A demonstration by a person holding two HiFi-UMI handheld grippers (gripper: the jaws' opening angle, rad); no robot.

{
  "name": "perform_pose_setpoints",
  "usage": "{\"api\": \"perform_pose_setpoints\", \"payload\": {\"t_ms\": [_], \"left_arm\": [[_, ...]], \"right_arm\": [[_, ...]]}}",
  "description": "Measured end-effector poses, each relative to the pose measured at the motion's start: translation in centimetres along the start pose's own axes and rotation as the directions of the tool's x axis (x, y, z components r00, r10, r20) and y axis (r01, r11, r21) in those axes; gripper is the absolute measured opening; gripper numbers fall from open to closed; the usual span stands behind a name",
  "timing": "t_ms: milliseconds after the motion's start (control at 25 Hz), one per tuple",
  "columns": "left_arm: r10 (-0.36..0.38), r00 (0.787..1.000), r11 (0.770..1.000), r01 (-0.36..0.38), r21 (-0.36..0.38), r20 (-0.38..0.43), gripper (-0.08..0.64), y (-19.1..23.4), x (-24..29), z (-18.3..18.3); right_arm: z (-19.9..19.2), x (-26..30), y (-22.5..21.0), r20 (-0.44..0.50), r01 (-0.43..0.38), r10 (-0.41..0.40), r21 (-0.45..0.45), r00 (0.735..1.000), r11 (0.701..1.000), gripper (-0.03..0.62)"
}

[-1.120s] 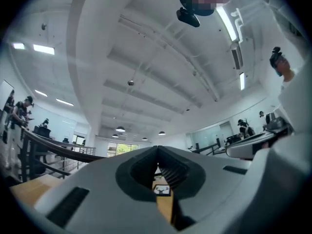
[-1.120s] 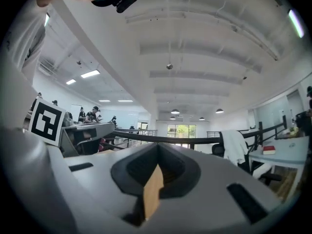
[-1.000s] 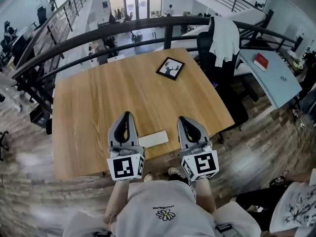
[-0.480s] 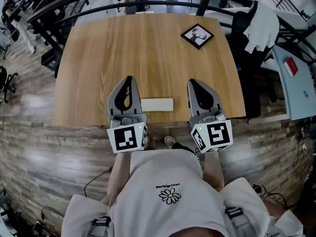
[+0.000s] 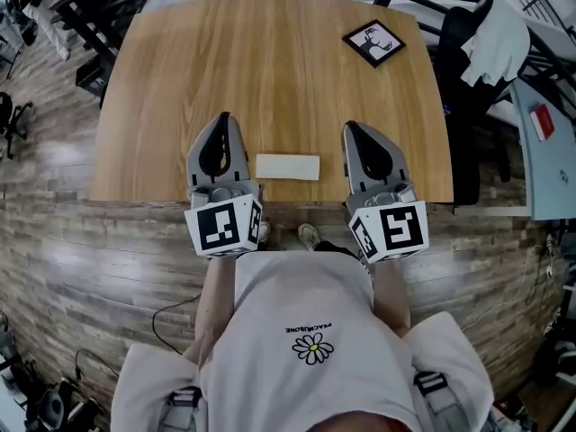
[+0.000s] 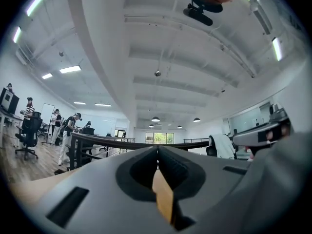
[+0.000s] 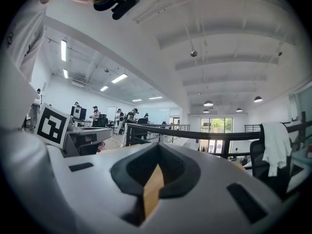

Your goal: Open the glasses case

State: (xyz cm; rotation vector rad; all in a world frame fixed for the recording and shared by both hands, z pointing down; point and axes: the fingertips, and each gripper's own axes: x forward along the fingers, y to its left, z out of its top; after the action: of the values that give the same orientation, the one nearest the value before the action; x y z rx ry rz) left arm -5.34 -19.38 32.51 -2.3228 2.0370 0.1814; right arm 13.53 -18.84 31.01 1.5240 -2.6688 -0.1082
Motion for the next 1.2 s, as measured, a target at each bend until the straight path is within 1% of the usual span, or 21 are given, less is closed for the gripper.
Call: {"api": "perform_pose_setpoints", "payload": {"t_ms": [120,280,400,520,600,680,720,760,840,920,1000,1040,1080,1200], "left_arm": [[-0.007,1.0,1.0,0.007,0.01,0.002,0.017,0.0,0.3,-0.1],[-0.019,0.999,1.0,0.018,-0.019,-0.043,0.017,-0.1,0.6,-1.0],[-0.04,0.997,0.999,0.039,-0.02,-0.067,0.022,-0.1,0.8,-1.8],[-0.054,0.991,0.998,0.052,-0.026,-0.118,0.067,0.2,1.2,-3.6],[-0.07,0.989,0.997,0.067,-0.022,-0.132,0.105,0.8,1.3,-4.9],[-0.102,0.985,0.995,0.103,0.002,-0.142,0.139,1.1,1.3,-6.7],[-0.128,0.978,0.991,0.131,0.01,-0.165,0.173,0.9,1.1,-8.1],[-0.153,0.968,0.987,0.159,0.01,-0.199,0.202,0.7,0.7,-9.7],[-0.187,0.94,0.98,0.198,0.01,-0.285,0.215,0.2,-0.5,-12.9],[-0.207,0.897,0.973,0.23,0.014,-0.39,0.215,-0.3,-2.0,-16.6],[-0.228,0.846,0.967,0.256,-0.008,-0.483,0.208,-0.8,-3.5,-20.2],[-0.237,0.823,0.965,0.262,-0.026,-0.517,0.209,-1.0,-4.1,-21.6],[-0.242,0.804,0.964,0.262,-0.041,-0.543,0.209,-1.0,-4.6,-22.7],[-0.265,0.76,0.961,0.262,-0.093,-0.594,0.209,-1.6,-5.7,-25.0]], "right_arm": [[-0.2,0.3,0.2,-0.003,-0.008,0.008,-0.006,1.0,1.0,0.006],[-0.6,0.7,0.6,-0.018,-0.026,0.025,-0.024,1.0,0.999,0.006],[-1.0,1.0,0.8,-0.03,-0.036,0.035,-0.022,0.999,0.999,0.006],[-1.7,1.1,0.9,-0.053,-0.046,0.045,-0.011,0.998,0.999,0.006],[-2.2,1.3,1.1,-0.067,-0.05,0.05,-0.004,0.997,0.999,0.006],[-2.6,1.6,1.4,-0.075,-0.055,0.055,0.004,0.996,0.998,0.006],[-2.9,1.7,1.6,-0.081,-0.058,0.058,0.009,0.995,0.998,0.006],[-3.3,1.6,1.9,-0.09,-0.062,0.063,0.012,0.994,0.998,0.006],[-4.1,1.6,2.4,-0.112,-0.076,0.078,0.015,0.991,0.997,0.006],[-5.0,1.6,2.7,-0.134,-0.085,0.088,0.024,0.987,0.996,0.006],[-5.6,1.7,2.9,-0.153,-0.084,0.087,0.029,0.984,0.996,0.006],[-5.9,1.8,3.0,-0.16,-0.082,0.086,0.031,0.983,0.996,0.006],[-6.3,1.9,3.1,-0.168,-0.082,0.086,0.034,0.982,0.996,0.006],[-7.4,2.1,3.3,-0.188,-0.111,0.115,0.032,0.975,0.993,0.006]]}}
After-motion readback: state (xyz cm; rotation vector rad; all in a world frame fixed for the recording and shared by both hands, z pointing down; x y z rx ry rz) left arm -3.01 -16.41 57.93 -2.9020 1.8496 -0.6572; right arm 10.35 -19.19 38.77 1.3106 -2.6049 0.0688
